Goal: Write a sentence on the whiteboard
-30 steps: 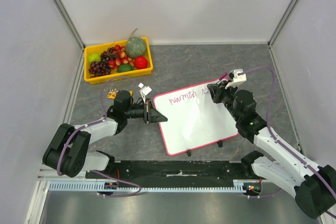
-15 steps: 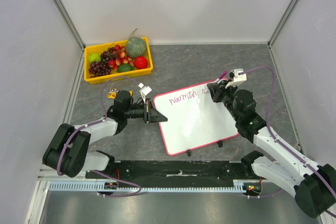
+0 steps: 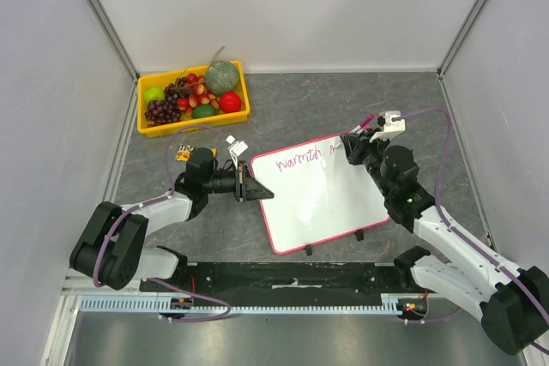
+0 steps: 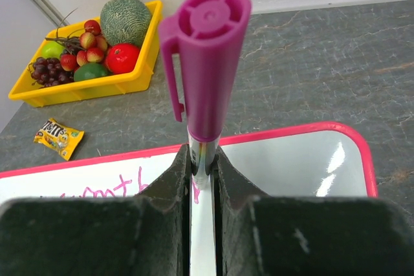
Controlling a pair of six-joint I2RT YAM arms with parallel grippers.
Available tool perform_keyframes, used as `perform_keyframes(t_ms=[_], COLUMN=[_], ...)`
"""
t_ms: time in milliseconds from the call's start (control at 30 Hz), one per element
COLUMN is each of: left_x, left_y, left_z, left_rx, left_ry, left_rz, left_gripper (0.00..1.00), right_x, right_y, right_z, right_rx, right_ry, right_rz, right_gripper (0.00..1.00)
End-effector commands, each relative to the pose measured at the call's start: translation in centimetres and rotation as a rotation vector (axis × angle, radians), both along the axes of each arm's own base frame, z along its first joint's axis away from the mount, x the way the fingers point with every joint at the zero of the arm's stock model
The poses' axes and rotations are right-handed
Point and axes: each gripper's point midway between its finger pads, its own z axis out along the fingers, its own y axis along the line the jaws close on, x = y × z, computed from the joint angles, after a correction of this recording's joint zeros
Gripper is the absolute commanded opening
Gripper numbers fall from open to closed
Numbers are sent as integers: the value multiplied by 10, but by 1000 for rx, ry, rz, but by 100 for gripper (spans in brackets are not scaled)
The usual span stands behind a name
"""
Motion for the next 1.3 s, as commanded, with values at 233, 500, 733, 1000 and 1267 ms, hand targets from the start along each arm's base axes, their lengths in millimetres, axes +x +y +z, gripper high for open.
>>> perform_keyframes(t_ms=[233, 500, 733, 1000, 1267], left_x=[1, 0, 1, 1, 1], left_y=[4, 4, 5, 4, 4], left_z=[-24, -24, -25, -25, -24], left_rx=[79, 80, 81, 82, 81], left_ry=[-155, -155, -154, -154, -157], left_rz=[-19, -19, -15, -15, -14], left_gripper=[2, 2, 2, 2, 2], right_x=[13, 12, 6, -4, -11], right_y=[-12, -16, -14, -17, -16], right_z=[32, 22, -3, -20, -30], right_rx=[46, 34, 0, -15, -22], right_ry=[-74, -48, 15, 50, 68], right_rz=[-86, -103, -74, -62, -41], right_gripper=[0, 0, 0, 0, 0])
